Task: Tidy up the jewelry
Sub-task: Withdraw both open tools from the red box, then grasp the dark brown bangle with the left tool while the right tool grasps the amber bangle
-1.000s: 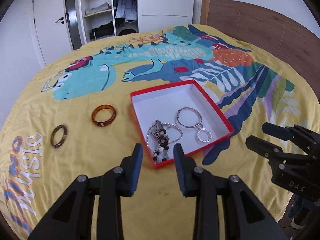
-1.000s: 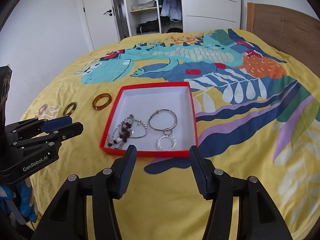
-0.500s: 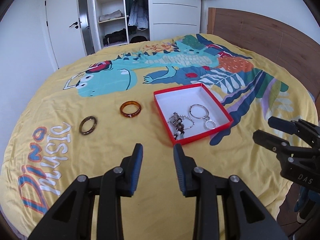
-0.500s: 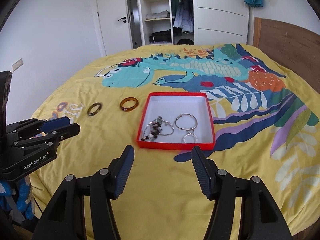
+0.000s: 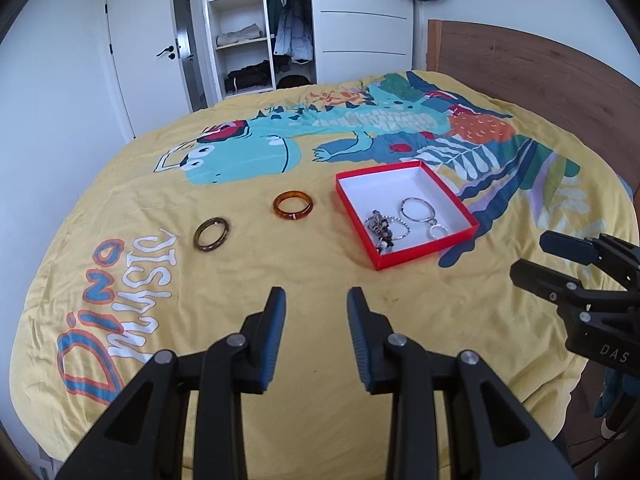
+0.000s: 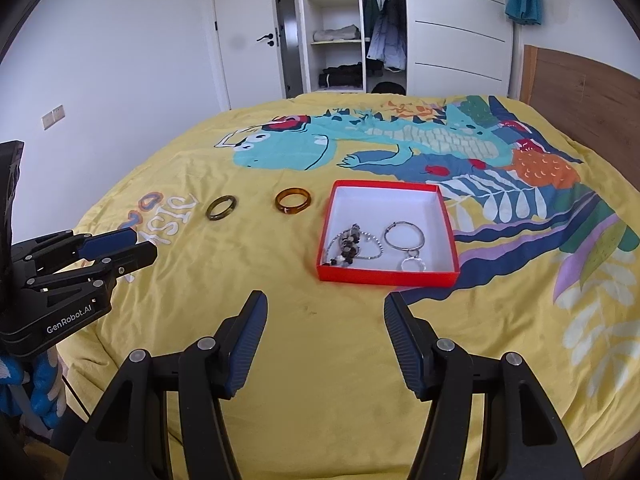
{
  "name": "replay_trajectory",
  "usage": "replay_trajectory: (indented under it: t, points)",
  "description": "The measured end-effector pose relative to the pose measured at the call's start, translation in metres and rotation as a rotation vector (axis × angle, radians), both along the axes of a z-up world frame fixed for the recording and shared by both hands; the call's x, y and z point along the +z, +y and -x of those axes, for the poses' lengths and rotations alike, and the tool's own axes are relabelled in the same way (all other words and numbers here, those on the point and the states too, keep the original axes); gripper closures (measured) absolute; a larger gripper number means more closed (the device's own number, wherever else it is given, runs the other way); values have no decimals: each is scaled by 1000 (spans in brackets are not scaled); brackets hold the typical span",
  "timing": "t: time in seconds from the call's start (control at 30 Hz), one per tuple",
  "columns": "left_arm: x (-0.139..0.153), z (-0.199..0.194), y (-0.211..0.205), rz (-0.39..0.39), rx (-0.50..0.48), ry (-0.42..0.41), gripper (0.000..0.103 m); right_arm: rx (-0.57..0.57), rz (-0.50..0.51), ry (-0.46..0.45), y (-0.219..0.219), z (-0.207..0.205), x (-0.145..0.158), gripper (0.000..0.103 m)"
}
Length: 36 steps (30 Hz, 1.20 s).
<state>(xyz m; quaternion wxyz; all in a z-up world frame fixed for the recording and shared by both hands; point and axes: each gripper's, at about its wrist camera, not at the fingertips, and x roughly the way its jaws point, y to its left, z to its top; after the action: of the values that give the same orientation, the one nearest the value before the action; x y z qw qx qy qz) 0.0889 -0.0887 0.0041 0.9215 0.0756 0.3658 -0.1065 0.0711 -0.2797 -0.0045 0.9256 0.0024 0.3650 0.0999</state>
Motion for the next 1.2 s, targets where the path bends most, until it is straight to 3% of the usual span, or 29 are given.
replay_trajectory:
  t: [0.53,0.93,1.2]
  points:
    - [-34,-38,48,8,104,73,73,103,28,50,50,-45,-19,43]
    - [-98,-111,105,12,237,221,73,181,15,118,83,-121,-59,43]
    - [-114,-180,146,43,334,240,73,236,-13,148,113,-186,-83,43]
